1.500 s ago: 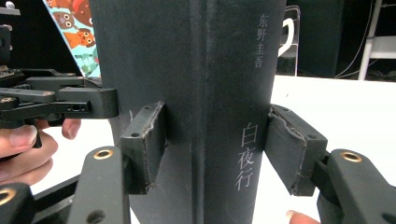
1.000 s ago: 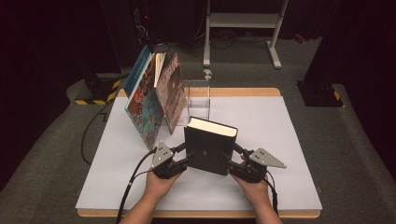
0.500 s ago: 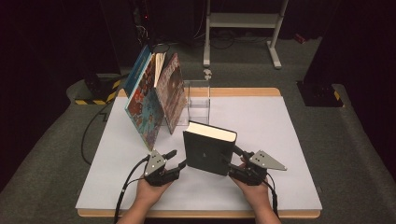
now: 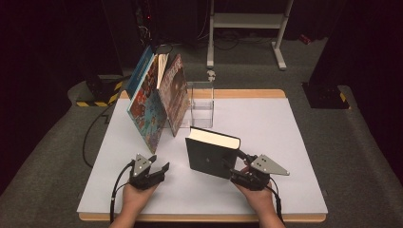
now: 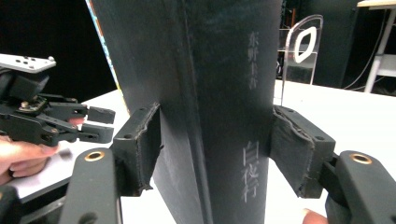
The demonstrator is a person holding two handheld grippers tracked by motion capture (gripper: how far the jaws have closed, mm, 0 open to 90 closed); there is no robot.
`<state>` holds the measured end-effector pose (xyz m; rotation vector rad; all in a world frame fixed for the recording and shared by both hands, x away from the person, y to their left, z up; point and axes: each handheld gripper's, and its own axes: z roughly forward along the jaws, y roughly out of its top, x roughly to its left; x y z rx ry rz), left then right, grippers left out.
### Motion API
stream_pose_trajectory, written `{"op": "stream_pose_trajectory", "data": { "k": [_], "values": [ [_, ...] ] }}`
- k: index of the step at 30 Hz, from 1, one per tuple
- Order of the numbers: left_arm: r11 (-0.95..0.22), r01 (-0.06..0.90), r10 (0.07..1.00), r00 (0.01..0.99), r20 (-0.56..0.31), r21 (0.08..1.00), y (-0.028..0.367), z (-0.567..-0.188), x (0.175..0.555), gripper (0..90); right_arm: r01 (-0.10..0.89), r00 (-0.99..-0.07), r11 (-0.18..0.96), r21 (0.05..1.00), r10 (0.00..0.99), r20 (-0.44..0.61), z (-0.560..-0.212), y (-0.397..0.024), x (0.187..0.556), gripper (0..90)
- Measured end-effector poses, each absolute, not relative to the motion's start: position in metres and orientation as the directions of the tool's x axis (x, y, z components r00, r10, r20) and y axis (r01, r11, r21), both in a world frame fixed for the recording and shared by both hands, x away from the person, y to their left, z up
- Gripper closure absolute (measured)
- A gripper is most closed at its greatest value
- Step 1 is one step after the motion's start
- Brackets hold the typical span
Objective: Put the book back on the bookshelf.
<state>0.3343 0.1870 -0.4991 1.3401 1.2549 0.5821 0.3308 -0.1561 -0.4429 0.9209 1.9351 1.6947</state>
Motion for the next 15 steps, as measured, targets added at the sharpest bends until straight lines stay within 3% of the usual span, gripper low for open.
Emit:
{"op": "stream_pose_trajectory", "data": {
  "k": [6,15],
  "values": [
    [0.291,0.329,0.882,0.273,-0.385,0.899,0.193,-0.498,0.336,37.2,0.214,-0.717,0.053,0.975,0.686,0.12,-0.433,-0.152,0.337,31.9],
    [0.271,0.328,0.887,0.28,-0.367,0.905,0.19,-0.499,0.336,37.4,0.217,-0.756,0.07,0.974,0.643,0.122,-0.42,-0.15,0.351,30.7]
  ]
}}
